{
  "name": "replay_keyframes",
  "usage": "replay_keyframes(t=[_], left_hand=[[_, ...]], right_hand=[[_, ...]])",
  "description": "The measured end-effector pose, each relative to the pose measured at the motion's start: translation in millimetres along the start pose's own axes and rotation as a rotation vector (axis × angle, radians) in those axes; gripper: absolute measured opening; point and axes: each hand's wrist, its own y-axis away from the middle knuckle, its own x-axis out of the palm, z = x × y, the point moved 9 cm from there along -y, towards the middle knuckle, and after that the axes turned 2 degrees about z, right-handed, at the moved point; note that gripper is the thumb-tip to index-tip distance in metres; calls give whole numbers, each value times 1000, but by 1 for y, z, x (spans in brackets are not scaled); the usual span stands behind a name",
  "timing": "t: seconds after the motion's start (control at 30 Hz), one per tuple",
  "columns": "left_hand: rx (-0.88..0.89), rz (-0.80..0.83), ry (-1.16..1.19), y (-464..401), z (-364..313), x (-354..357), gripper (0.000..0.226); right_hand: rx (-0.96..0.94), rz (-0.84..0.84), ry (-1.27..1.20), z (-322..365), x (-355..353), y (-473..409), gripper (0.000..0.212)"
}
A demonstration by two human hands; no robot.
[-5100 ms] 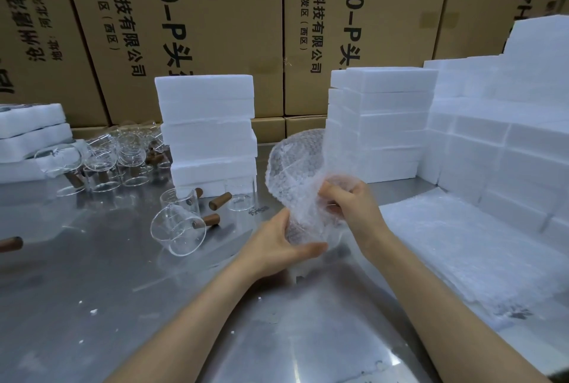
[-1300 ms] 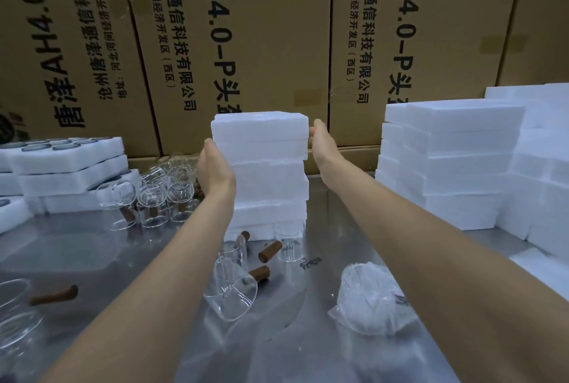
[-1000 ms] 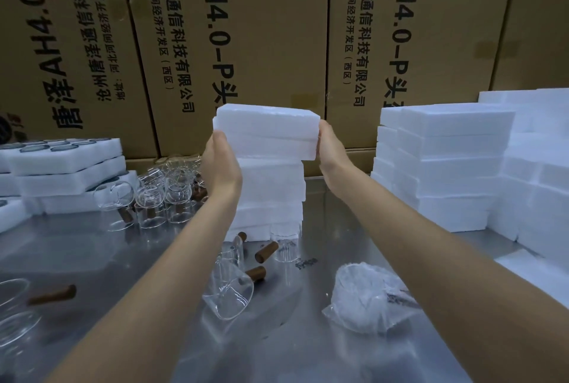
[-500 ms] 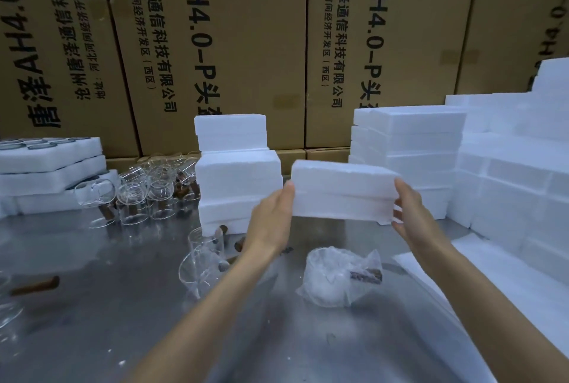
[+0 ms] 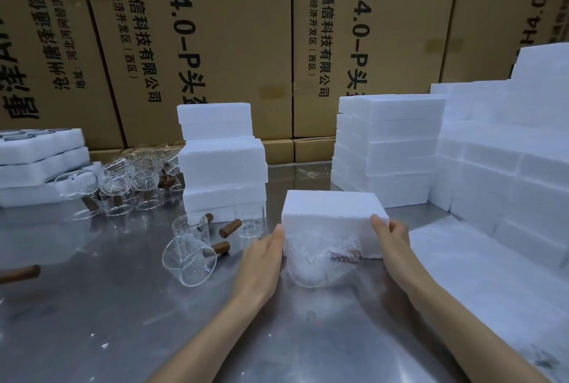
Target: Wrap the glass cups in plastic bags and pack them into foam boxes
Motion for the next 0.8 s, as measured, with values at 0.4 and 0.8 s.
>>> replay_keyframes(t=[0.4,0.8], left_hand=[[-159,191,522,-28,-3,21,124],[-233,327,584,-58,0,42,121]], right_hand=[[-327,-276,194,19,-33,6,30],[-199,9,702,-3,6,14,46]])
